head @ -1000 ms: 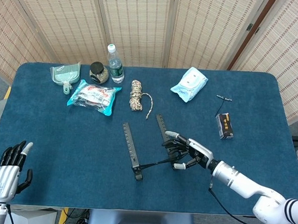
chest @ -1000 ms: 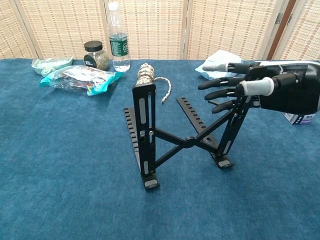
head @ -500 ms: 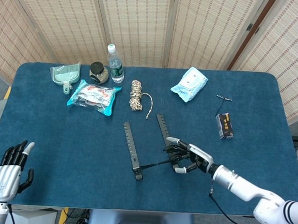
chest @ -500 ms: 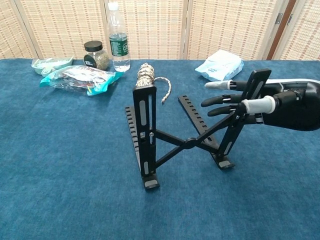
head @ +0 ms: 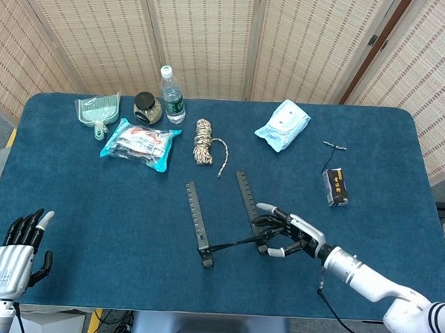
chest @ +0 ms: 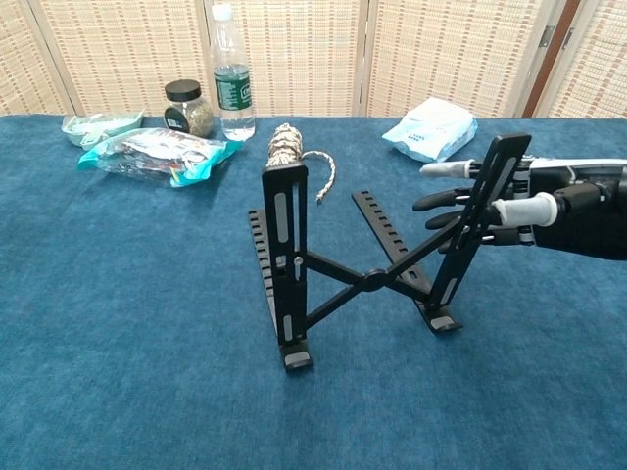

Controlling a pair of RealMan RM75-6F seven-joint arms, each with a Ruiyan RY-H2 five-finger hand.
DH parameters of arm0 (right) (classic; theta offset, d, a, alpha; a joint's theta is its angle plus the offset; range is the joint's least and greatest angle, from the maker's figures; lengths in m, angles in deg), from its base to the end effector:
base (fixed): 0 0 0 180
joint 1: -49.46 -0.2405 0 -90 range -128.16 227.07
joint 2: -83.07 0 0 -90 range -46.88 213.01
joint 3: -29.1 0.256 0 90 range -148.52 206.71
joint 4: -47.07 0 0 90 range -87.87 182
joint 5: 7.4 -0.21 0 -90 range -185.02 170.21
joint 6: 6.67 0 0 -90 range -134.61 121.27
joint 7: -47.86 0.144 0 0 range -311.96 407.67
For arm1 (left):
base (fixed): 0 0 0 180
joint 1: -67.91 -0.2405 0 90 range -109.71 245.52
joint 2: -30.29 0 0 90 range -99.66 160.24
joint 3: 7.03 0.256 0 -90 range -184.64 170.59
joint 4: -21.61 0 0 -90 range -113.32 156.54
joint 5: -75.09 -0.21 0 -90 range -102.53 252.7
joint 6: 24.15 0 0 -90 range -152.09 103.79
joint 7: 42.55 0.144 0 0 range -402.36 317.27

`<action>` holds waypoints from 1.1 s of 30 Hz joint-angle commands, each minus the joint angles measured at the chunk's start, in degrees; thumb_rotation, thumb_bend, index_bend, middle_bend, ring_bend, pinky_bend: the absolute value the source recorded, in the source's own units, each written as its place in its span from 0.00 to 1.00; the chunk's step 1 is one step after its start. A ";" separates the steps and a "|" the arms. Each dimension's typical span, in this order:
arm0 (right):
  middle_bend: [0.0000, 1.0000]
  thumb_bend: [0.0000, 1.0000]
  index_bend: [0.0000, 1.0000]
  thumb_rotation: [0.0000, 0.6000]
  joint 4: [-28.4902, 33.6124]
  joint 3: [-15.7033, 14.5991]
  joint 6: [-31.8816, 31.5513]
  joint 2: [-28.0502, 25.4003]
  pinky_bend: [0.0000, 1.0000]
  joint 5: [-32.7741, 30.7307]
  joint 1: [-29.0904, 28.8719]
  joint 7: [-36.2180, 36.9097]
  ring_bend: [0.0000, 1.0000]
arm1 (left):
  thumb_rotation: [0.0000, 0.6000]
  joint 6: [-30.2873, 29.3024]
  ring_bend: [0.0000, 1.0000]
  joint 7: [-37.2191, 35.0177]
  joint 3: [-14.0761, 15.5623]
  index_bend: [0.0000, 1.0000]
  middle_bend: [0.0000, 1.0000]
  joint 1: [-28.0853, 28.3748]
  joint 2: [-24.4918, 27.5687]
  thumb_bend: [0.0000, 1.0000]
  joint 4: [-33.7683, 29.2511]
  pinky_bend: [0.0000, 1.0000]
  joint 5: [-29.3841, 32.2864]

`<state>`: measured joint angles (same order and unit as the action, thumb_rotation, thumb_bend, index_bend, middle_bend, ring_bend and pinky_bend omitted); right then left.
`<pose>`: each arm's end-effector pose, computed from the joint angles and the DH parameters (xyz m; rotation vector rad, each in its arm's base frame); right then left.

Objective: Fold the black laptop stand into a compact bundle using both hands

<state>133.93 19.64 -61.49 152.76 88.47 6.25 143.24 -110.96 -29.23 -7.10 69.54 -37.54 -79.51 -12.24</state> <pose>-0.2097 -0.2893 0.0415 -1.2895 2.5605 -1.2516 -0.2812 0.1519 0.1246 -1.4035 -0.9326 -0.8547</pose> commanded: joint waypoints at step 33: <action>0.24 0.05 0.10 1.00 8.40 5.06 -7.02 -11.38 0.24 -3.98 3.79 -4.85 0.18 | 1.00 25.94 0.00 -10.59 1.27 0.04 0.00 19.92 0.45 0.55 3.82 0.00 -8.90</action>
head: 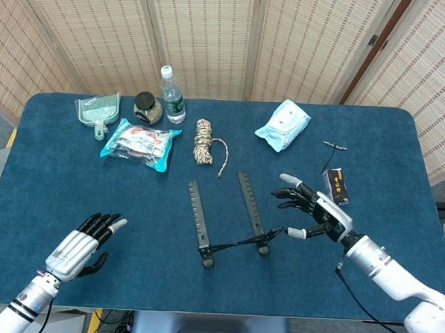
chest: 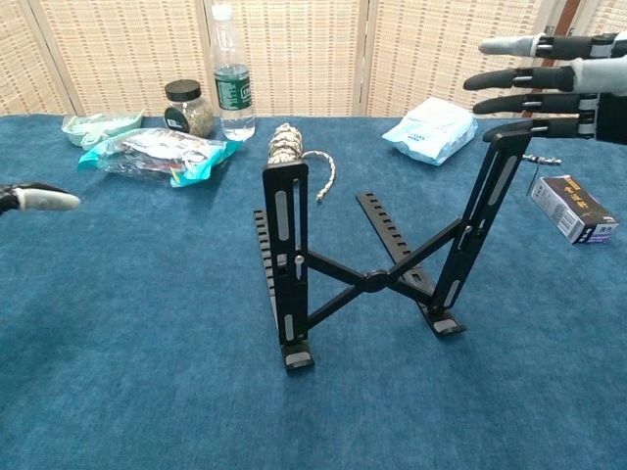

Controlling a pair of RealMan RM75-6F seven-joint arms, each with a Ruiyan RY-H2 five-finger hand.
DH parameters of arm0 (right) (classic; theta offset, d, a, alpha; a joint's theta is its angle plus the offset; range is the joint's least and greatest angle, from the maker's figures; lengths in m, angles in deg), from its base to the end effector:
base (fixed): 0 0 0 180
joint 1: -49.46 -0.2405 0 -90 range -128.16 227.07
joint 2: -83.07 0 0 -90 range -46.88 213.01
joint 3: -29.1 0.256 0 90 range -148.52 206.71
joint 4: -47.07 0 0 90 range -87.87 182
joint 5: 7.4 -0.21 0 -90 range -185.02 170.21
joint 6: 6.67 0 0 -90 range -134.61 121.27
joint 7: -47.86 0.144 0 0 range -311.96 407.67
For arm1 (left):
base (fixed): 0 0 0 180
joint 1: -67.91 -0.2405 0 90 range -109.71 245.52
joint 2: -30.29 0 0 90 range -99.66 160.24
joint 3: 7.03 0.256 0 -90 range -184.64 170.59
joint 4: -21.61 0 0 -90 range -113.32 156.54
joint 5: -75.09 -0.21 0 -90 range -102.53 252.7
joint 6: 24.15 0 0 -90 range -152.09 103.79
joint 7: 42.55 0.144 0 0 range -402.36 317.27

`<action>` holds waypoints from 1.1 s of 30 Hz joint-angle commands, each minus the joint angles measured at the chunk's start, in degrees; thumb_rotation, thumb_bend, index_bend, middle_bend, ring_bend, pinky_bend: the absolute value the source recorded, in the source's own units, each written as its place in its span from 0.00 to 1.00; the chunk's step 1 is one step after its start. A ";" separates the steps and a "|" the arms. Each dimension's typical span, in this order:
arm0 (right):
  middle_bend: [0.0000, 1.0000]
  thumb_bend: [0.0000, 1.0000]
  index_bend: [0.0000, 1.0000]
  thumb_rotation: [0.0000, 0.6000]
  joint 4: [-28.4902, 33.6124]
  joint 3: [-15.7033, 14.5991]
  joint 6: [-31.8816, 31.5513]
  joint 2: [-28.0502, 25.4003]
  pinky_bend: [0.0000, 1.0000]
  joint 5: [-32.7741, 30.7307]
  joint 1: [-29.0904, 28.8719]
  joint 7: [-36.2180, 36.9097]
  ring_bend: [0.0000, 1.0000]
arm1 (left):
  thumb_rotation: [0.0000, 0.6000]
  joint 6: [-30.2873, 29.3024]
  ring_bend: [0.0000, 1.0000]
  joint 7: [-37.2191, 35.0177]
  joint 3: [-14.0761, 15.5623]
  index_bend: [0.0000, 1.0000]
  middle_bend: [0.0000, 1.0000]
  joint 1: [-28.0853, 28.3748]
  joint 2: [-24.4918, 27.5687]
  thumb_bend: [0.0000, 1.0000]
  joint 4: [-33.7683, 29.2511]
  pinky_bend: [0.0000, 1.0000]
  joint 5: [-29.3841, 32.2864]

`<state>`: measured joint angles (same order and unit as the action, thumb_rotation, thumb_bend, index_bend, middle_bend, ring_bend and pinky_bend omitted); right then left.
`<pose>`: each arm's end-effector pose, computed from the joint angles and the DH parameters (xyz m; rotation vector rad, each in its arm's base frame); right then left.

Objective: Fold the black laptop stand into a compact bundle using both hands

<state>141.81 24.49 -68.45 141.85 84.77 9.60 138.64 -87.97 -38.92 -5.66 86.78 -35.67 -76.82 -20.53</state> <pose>-0.1969 -0.3001 0.1142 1.2462 -2.3775 1.5540 -0.2410 0.2115 0.0752 -1.9594 -0.9721 -0.8894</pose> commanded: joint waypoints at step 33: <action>0.24 0.05 0.10 1.00 -0.90 0.92 0.17 -0.82 0.24 0.77 4.73 2.14 0.17 | 1.00 13.72 0.00 -6.50 -0.56 0.07 0.00 17.28 -16.36 0.55 7.57 0.00 1.23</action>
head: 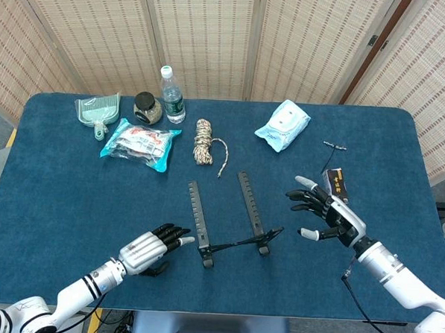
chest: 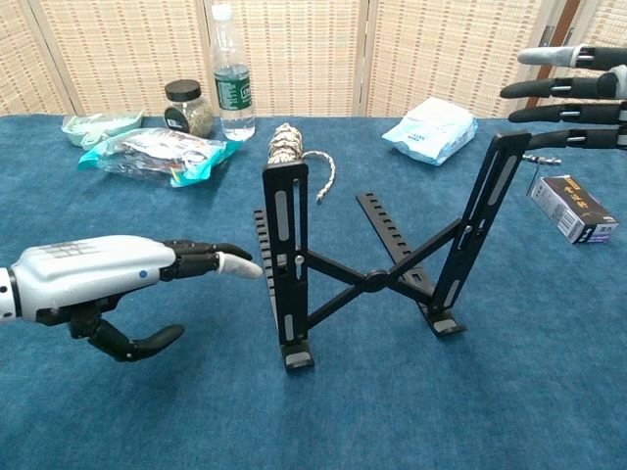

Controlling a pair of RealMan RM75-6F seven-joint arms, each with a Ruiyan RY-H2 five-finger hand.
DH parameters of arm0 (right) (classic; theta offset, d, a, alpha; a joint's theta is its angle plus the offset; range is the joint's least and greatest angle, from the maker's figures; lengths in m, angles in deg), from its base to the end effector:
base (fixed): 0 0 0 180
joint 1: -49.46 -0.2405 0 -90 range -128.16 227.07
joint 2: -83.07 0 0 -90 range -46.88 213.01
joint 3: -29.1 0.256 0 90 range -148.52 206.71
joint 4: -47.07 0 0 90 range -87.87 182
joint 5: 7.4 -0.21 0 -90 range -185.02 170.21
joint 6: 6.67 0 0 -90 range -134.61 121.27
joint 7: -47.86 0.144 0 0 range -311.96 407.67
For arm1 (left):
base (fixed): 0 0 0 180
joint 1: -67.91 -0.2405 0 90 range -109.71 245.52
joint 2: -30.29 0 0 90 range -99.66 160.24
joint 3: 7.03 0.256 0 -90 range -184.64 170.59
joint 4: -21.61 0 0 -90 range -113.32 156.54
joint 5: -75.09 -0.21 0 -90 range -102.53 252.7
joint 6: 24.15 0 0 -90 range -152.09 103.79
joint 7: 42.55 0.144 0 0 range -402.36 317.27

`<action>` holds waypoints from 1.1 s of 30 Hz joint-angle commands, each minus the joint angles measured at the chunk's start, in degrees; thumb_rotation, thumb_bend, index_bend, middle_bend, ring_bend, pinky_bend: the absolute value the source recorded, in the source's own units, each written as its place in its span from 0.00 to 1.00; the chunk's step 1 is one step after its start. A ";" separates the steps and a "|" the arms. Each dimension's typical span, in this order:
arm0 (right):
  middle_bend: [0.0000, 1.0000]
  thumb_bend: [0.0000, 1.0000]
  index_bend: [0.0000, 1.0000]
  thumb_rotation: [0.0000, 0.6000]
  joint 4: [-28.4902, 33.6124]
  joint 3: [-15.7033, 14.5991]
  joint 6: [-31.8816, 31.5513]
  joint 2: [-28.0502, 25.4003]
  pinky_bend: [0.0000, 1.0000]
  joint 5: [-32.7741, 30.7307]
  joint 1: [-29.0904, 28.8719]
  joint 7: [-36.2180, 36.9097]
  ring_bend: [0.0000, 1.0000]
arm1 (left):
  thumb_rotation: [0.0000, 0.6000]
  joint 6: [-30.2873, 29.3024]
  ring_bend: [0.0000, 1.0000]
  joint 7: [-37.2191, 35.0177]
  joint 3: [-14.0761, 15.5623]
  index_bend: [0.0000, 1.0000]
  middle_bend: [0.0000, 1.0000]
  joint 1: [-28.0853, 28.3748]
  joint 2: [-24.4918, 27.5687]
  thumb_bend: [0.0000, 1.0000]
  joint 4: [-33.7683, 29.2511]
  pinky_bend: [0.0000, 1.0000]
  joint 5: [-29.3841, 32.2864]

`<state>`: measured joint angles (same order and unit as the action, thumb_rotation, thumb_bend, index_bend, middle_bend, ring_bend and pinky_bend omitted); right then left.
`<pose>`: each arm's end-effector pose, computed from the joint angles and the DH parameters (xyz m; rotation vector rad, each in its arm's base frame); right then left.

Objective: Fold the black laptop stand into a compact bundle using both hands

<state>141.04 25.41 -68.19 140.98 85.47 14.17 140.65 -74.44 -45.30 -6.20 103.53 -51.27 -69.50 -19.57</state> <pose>-0.2204 -0.2887 0.1213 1.1319 -2.3919 1.5471 -0.1683 0.2510 -0.0242 -2.2897 -1.0473 -0.9854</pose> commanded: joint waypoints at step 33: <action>0.24 0.05 0.10 1.00 -1.21 0.08 -0.49 -0.10 0.24 0.61 1.85 -0.21 0.17 | 1.00 0.59 0.00 0.07 1.72 0.07 0.00 4.22 -4.30 0.55 0.35 0.00 3.10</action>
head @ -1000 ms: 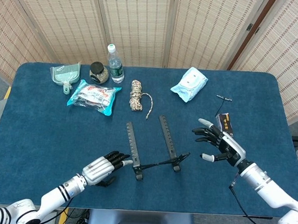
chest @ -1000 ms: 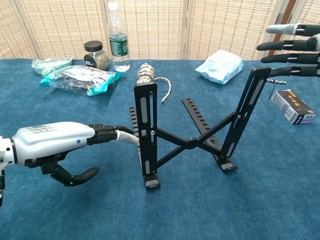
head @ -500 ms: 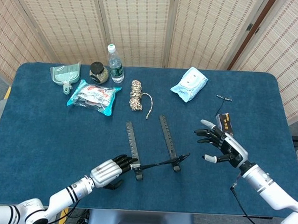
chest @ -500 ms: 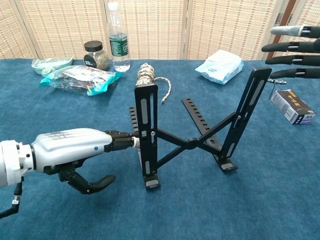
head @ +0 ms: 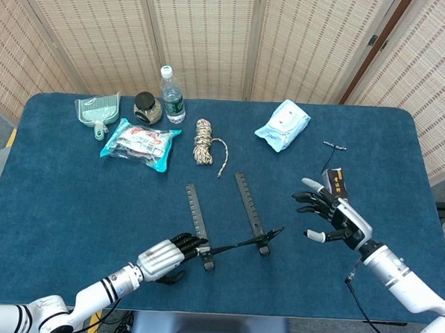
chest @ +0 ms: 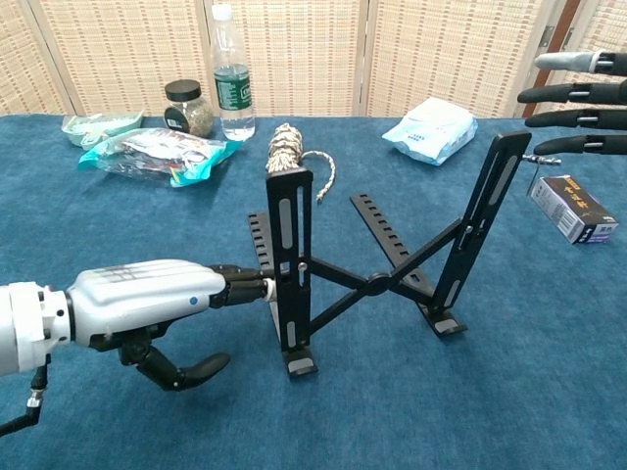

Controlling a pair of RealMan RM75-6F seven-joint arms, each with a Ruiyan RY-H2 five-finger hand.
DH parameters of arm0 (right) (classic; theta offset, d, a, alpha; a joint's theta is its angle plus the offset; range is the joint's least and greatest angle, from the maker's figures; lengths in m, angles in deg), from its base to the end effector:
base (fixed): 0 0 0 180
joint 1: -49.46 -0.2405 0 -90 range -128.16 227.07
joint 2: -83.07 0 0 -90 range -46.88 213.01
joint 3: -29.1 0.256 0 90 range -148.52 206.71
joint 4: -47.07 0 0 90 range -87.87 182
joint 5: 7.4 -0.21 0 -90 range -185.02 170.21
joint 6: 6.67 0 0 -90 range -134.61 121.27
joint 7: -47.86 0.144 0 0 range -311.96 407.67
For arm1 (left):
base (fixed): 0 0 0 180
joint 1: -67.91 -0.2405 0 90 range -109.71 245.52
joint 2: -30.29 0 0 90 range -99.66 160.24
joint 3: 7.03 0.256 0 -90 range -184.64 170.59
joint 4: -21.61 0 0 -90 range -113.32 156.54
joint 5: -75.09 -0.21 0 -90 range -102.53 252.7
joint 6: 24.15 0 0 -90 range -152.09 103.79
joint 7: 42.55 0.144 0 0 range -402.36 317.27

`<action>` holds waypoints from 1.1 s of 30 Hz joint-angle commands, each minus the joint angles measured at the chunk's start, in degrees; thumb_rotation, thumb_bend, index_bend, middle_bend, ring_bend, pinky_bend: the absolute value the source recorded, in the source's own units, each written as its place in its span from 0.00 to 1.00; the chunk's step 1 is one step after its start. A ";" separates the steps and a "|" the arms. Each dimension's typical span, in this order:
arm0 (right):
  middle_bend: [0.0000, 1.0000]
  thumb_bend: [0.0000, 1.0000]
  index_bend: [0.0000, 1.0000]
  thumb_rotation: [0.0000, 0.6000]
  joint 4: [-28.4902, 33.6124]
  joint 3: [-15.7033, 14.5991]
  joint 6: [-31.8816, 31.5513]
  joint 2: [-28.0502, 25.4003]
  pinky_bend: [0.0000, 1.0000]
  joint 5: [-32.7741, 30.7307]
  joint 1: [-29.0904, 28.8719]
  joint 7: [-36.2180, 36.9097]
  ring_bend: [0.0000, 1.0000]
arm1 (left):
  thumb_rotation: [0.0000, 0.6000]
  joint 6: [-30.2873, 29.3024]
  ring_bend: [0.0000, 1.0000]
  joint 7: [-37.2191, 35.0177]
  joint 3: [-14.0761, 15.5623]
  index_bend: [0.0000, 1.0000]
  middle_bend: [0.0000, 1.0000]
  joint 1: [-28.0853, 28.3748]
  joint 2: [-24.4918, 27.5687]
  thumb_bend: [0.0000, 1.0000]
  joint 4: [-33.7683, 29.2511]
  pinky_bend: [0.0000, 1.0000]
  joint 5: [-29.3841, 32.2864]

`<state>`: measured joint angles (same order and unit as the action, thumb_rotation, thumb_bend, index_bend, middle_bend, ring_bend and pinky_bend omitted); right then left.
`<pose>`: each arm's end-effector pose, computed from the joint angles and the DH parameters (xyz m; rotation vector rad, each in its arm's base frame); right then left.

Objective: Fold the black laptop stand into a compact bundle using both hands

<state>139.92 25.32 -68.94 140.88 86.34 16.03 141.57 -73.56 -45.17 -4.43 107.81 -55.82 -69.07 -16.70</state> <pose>-0.2316 -0.2831 0.1247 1.1033 -2.3863 1.5474 -0.1454 0.2460 -0.0502 -2.3580 -1.0898 -1.0060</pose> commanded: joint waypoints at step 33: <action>0.08 0.06 0.00 1.00 9.50 8.61 22.95 -0.22 0.15 -18.92 -10.63 -46.71 0.02 | 1.00 -22.33 0.00 2.77 -0.27 0.07 0.00 -14.60 18.36 0.55 -9.43 0.00 3.66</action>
<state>149.33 33.06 -47.04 139.67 68.70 6.18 96.15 -95.71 -42.58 -4.78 93.40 -37.70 -78.30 -12.88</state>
